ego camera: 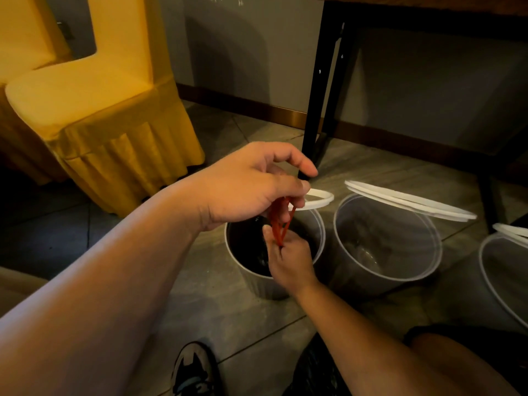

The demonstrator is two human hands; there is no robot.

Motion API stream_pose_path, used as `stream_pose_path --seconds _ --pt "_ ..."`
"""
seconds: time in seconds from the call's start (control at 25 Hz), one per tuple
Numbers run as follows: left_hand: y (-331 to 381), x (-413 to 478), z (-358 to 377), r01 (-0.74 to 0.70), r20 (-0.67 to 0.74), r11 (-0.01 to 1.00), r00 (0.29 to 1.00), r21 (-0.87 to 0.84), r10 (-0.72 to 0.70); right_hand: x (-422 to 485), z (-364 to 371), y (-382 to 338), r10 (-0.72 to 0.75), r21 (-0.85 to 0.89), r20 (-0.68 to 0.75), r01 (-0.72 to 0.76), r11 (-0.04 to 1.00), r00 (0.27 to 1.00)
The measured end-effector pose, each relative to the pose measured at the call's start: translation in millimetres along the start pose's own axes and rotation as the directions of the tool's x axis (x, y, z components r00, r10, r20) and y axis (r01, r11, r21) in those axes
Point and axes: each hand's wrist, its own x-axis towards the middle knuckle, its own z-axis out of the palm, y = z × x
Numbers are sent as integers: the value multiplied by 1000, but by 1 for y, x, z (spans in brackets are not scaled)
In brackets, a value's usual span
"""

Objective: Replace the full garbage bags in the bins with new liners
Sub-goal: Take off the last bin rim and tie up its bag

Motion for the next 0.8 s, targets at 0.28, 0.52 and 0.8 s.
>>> stream_pose_path --seconds 0.28,0.52,0.8 --pt "-3 -7 -5 -73 -104 978 993 -194 53 5 3 34 -136 -185 -163 105 977 977" --pt "-1 -8 -8 -80 -205 987 978 -142 50 17 -9 9 -23 -232 48 34 972 999" --pt "3 -2 -7 -106 -87 993 991 -48 101 -7 -48 -56 -149 -1 -256 154 988 955"
